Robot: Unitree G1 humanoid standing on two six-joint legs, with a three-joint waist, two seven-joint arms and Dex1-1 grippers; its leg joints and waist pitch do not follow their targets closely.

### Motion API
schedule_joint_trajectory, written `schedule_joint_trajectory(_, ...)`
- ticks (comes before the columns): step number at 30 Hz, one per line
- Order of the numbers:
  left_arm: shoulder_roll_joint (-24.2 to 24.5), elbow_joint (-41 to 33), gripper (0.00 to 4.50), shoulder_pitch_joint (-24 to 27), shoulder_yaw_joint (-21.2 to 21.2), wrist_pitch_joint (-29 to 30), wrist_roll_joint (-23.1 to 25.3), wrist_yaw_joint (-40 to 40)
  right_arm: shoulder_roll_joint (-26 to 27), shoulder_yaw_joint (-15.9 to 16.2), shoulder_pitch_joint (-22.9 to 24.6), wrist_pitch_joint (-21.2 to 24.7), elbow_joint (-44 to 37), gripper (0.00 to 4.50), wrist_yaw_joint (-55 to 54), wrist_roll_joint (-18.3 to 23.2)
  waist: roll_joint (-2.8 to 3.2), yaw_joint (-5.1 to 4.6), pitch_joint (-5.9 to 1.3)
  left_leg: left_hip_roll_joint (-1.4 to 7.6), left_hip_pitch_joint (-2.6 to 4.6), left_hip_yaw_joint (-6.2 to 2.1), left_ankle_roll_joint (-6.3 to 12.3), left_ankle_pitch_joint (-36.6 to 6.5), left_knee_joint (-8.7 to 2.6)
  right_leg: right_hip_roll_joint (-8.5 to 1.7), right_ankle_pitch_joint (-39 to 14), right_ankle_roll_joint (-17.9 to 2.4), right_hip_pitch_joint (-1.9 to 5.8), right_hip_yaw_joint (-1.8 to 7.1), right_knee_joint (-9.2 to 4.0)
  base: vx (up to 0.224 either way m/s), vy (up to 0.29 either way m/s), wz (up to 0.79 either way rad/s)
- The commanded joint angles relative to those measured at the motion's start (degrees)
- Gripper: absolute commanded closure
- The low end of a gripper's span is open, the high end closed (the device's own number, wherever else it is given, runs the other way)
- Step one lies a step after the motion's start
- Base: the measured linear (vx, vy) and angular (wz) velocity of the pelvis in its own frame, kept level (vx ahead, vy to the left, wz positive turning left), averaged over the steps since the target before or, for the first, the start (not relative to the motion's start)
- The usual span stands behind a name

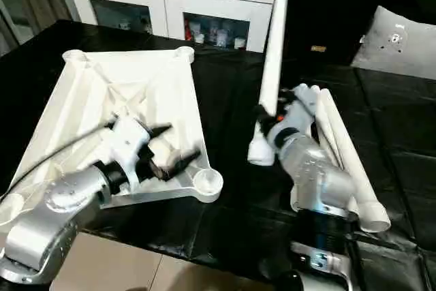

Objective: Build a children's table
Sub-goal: Pick table leg

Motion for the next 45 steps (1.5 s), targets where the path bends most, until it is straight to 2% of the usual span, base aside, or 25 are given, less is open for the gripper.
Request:
schedule_joint_trajectory(1,-1.6,2.4,0.0,-2.4,2.1,-0.4,-0.1,3.2,-1.0,1.4,1.2,-3.5,-2.3,2.65,3.0,0.4,0.05,0.16,-3.54,1.82,-0.43,0.1,-0.56,-5.7,-4.02,-3.67,-8.8,-6.2,3.29,2.57,-4.51,0.0,0.0,0.0)
schedule_joint_trajectory(3,-2.6,3.3,0.0,-3.9,2.9,0.5,0.4,4.9,-1.6,1.5,2.1,-3.9,-3.0,2.65,4.6,1.1,-0.05,0.22,-3.56,1.71,-0.4,0.09,-0.29,-5.4,-3.94,-3.7,-8.6,-6.7,3.31,2.54,-4.52,0.0,0.0,0.0)
schedule_joint_trajectory(6,-3.0,3.4,0.0,-5.2,3.0,0.0,-0.3,3.7,-0.3,-1.4,3.7,-2.6,-4.9,2.65,10.1,8.4,-0.23,0.4,-3.61,1.84,-0.55,-0.03,1.08,-5.1,-3.95,-3.93,-8.9,-7.0,3.37,2.56,-4.44,0.0,0.0,0.0)
schedule_joint_trajectory(9,-3.9,5.1,0.0,-6.1,3.3,-0.9,-0.8,3.8,-1.0,-0.5,5.2,-4.0,-4.0,2.65,13.1,8.9,1.04,0.49,-3.64,1.88,-0.6,-0.16,1.05,-4.7,-3.84,-3.84,-7.9,-7.9,3.17,2.45,-4.44,0.0,0.0,0.0)
schedule_joint_trajectory(10,-4.6,5.6,0.0,-6.7,3.7,-0.6,-1.1,4.3,-1.3,-0.2,5.7,-4.8,-3.6,2.65,13.6,8.8,0.26,0.36,-3.65,1.93,-0.58,-0.08,0.95,-5.0,-3.88,-3.78,-7.7,-8.2,3.29,2.4,-4.56,0.0,0.0,0.0)
schedule_joint_trajectory(11,-5.0,5.9,0.0,-7.1,3.9,-0.4,-1.3,4.7,-1.6,0.0,5.9,-5.3,-3.2,2.65,13.9,8.8,0.3,0.46,-3.67,1.89,-0.59,-0.1,0.86,-5.0,-3.88,-3.83,-7.8,-8.4,3.34,2.38,-4.48,0.0,0.0,0.0)
schedule_joint_trajectory(12,-5.7,5.7,0.0,-7.9,4.3,0.1,-2.3,4.6,-1.8,-0.2,6.0,-5.5,-2.9,2.65,14.0,9.0,-0.79,0.48,-3.59,1.83,-0.66,0.13,1.07,-5.3,-3.88,-3.94,-9.0,-8.4,3.48,2.41,-4.72,0.0,0.0,0.0)
schedule_joint_trajectory(13,-6.8,5.4,0.0,-9.2,5.2,0.9,-4.4,4.4,-2.0,-0.1,6.2,-5.8,-2.8,2.65,14.6,9.4,-0.3,0.75,-3.63,1.89,-0.58,0.06,1.11,-4.7,-3.86,-4.13,-9.7,-8.6,3.41,2.42,-4.6,0.0,0.0,0.0)
schedule_joint_trajectory(15,-7.8,5.7,0.0,-10.4,6.4,1.5,-6.2,4.7,-2.2,0.3,6.4,-6.0,-2.9,2.65,15.1,9.5,0.09,0.85,-3.54,1.92,-0.64,0.0,1.2,-4.9,-3.84,-4.11,-10.4,-8.6,3.26,2.38,-4.66,0.0,0.0,0.0)
schedule_joint_trajectory(18,-9.6,7.4,0.0,-12.5,8.0,2.0,-7.6,5.5,-2.4,0.9,6.7,-6.3,-3.0,2.65,16.4,10.2,0.2,0.88,-3.56,1.8,-0.68,0.06,1.14,-5.4,-3.74,-3.98,-10.5,-8.3,3.29,2.33,-4.96,0.0,0.0,0.0)
schedule_joint_trajectory(20,-10.4,8.5,0.0,-13.8,8.2,2.4,-7.7,6.1,-2.5,0.9,6.9,-5.8,-3.6,2.65,17.1,11.0,-0.18,0.94,-3.6,1.8,-0.8,-0.04,1.44,-4.8,-3.81,-3.99,-10.1,-8.0,3.51,2.3,-4.77,0.0,0.0,0.0)
schedule_joint_trajectory(21,-11.4,8.9,0.0,-15.3,9.0,3.0,-9.9,5.6,-2.3,0.6,7.1,-4.7,-4.7,2.65,18.4,13.4,-0.9,1.03,-3.64,1.74,-0.81,0.08,2.04,-3.9,-3.73,-4.11,-10.1,-7.8,3.61,2.33,-4.69,0.0,0.0,0.0)
schedule_joint_trajectory(24,-13.1,8.9,0.0,-17.0,11.0,4.4,-13.3,5.9,-2.4,1.3,7.7,-4.3,-5.5,2.65,20.3,15.1,-0.31,1.2,-3.77,1.89,-0.72,0.04,2.3,-3.3,-3.57,-4.13,-9.2,-8.3,3.4,2.25,-4.58,0.0,0.0,0.0)
schedule_joint_trajectory(25,-14.1,9.2,0.0,-17.5,12.2,5.4,-15.3,6.2,-2.6,2.0,8.2,-4.4,-5.6,2.65,21.4,15.5,0.27,1.34,-3.76,1.94,-0.81,-0.11,2.33,-2.9,-3.56,-4.13,-8.1,-8.9,3.37,2.22,-4.43,0.0,0.0,0.0)
schedule_joint_trajectory(26,-14.3,9.4,0.0,-17.6,12.5,5.7,-16.0,6.2,-2.6,2.2,8.4,-4.5,-5.6,2.65,21.8,15.6,0.27,1.34,-3.76,1.94,-0.81,-0.11,2.33,-2.9,-3.56,-4.13,-8.1,-8.9,3.37,2.22,-4.43,0.0,0.0,0.0)
schedule_joint_trajectory(28,-15.4,9.9,0.0,-18.1,13.3,8.0,-18.4,6.2,-2.4,2.6,9.1,-4.1,-6.3,2.65,22.6,16.6,-0.53,1.41,-3.68,1.92,-0.91,0.04,2.61,-3.4,-3.6,-4.08,-8.3,-9.0,3.54,2.2,-4.79,0.0,0.0,0.0)
schedule_joint_trajectory(30,-16.0,9.9,0.0,-18.6,13.7,9.6,-20.3,6.0,-2.2,2.6,9.4,-3.7,-6.9,2.65,23.1,17.7,-0.24,1.65,-3.74,1.94,-0.86,0.0,2.58,-3.1,-3.58,-4.16,-8.5,-9.0,3.51,2.21,-4.67,0.0,0.0,0.0)
schedule_joint_trajectory(31,-17.1,10.0,0.0,-19.8,15.0,12.1,-24.2,5.7,-2.0,2.8,9.9,-3.1,-7.9,2.65,24.4,19.9,-0.48,1.77,-3.65,1.8,-0.87,0.06,2.43,-3.6,-3.57,-4.16,-10.2,-8.9,3.5,2.16,-4.75,0.0,0.0,0.0)
schedule_joint_trajectory(33,-18.1,10.4,0.0,-20.9,16.2,13.4,-27.1,6.0,-2.2,3.4,10.2,-3.0,-8.4,2.65,25.9,20.8,-0.55,1.89,-3.61,1.92,-0.87,0.02,2.53,-4.2,-3.6,-4.21,-11.4,-8.7,3.42,2.12,-4.95,0.0,0.0,0.0)
schedule_joint_trajectory(38,-18.5,11.9,0.0,-22.2,16.4,14.3,-29.0,4.9,-3.0,4.6,10.4,-2.7,-8.2,2.65,28.8,22.2,-0.32,1.97,-3.56,1.93,-1.0,-0.09,2.67,-3.9,-3.66,-4.23,-12.4,-7.5,3.39,2.11,-5.19,0.0,0.0,0.0)
schedule_joint_trajectory(39,-18.6,12.1,0.0,-22.3,16.2,14.4,-29.0,4.7,-3.2,4.8,10.4,-2.7,-8.1,2.65,29.0,22.3,-0.63,2.01,-3.56,1.9,-1.02,-0.07,2.65,-3.5,-3.68,-4.21,-12.2,-7.3,3.48,2.1,-5.14,0.0,0.0,0.0)
schedule_joint_trajectory(40,-19.4,12.9,0.0,-23.0,16.1,15.2,-29.9,4.4,-3.5,5.1,10.1,-2.4,-7.8,2.65,29.5,22.8,-1.69,1.84,-3.56,1.87,-1.09,0.09,2.86,-3.1,-3.69,-4.1,-12.1,-6.9,3.56,2.09,-5.24,0.0,0.0,0.0)
schedule_joint_trajectory(42,-19.9,12.8,0.0,-23.4,16.1,15.8,-31.1,4.1,-3.7,5.5,9.8,-2.1,-7.8,2.65,29.8,23.2,-0.89,2.18,-3.61,1.94,-0.93,0.03,2.72,-2.6,-3.65,-4.33,-12.6,-6.8,3.33,2.11,-5.11,0.0,0.0,0.0)
schedule_joint_trajectory(44,-19.9,12.8,0.0,-23.4,16.1,16.0,-31.4,4.1,-3.7,5.7,9.7,-2.1,-7.8,2.65,29.9,23.2,-1.1,2.09,-3.61,2.03,-1.06,-0.08,2.69,-2.4,-3.71,-4.32,-11.3,-7.3,3.48,2.03,-4.98,0.0,0.0,0.0)
schedule_joint_trajectory(45,-20.0,12.7,0.0,-23.6,16.0,16.4,-32.3,4.1,-4.1,6.2,9.6,-2.1,-7.7,2.65,30.2,23.3,-1.51,2.08,-3.59,1.99,-1.07,-0.02,2.85,-2.1,-3.66,-4.31,-10.6,-7.4,3.53,2.03,-4.96,0.0,0.0,0.0)
